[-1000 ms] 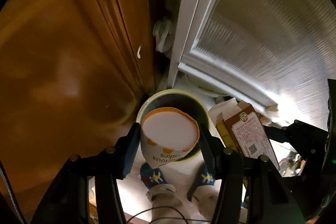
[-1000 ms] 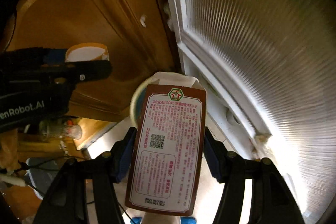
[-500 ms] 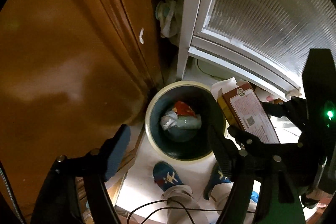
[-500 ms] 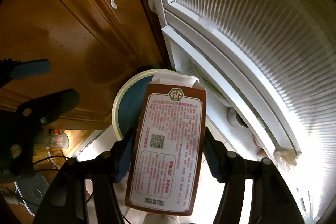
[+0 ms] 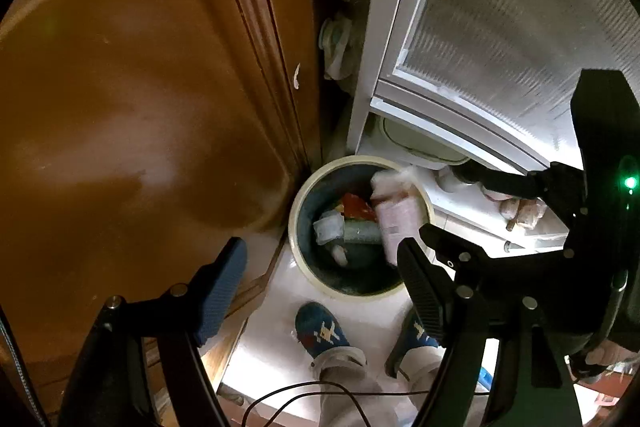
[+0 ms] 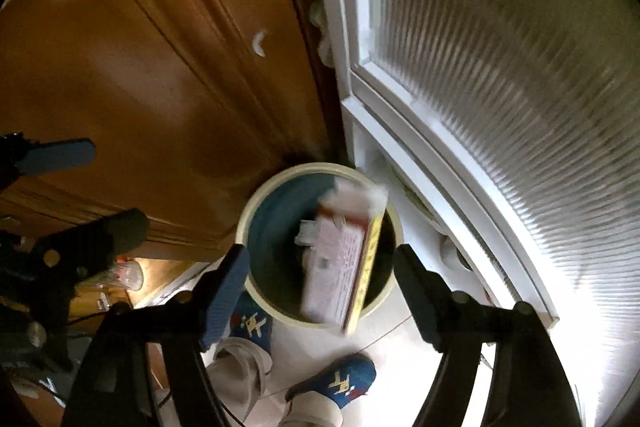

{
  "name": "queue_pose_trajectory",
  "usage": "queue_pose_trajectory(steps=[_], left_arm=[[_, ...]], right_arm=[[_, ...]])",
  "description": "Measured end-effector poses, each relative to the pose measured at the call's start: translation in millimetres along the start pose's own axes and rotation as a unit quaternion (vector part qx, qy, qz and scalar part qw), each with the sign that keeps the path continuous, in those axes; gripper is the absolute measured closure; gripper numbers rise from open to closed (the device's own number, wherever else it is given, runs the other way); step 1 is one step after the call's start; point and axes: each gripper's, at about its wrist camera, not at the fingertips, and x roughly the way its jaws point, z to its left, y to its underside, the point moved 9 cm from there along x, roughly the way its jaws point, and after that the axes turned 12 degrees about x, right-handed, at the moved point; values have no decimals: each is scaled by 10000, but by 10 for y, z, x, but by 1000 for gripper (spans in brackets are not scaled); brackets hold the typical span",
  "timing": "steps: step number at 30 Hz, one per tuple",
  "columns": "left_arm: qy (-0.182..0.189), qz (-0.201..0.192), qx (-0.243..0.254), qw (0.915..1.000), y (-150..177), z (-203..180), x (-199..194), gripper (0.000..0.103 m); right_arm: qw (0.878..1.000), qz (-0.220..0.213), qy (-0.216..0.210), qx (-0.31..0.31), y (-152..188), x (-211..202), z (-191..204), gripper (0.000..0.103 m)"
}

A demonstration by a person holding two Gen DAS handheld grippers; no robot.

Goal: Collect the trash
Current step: 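Open the left tool to drop the cup while the right tool releases the box, then raise both tools back toward the counter trash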

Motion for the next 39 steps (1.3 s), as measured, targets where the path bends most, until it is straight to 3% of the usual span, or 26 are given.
queue_pose_trajectory(steps=[11, 14, 19, 22, 25, 30, 39], left_arm=[[106, -151, -284, 9994, -90, 11, -800, 26], [213, -322, -373, 9986, -149, -14, -1153, 17], [331, -690, -388, 9963, -299, -114, -1785, 11], [385, -923, -405, 9942, -406, -161, -2126, 10], [435, -1148, -491, 9912, -530, -176, -2437, 2], [263, -1540, -569, 9861, -756, -149, -2950, 1], [58, -2445, -207, 9694, -1312, -292, -3836, 1]], right_arm=[[9997, -19, -15, -243, -88, -802, 185, 28], [9994, -123, -37, -335, -112, -1217, 262, 28], [9978, -405, -66, -523, -177, -1863, 318, 28], [9956, -647, -140, -665, -240, -2324, 326, 28], [9938, -855, -301, -645, -310, -2694, 313, 28], [9878, -1319, -624, -539, -496, -3252, 246, 28], [9587, -2645, -827, -639, -924, -4224, 109, 28]])
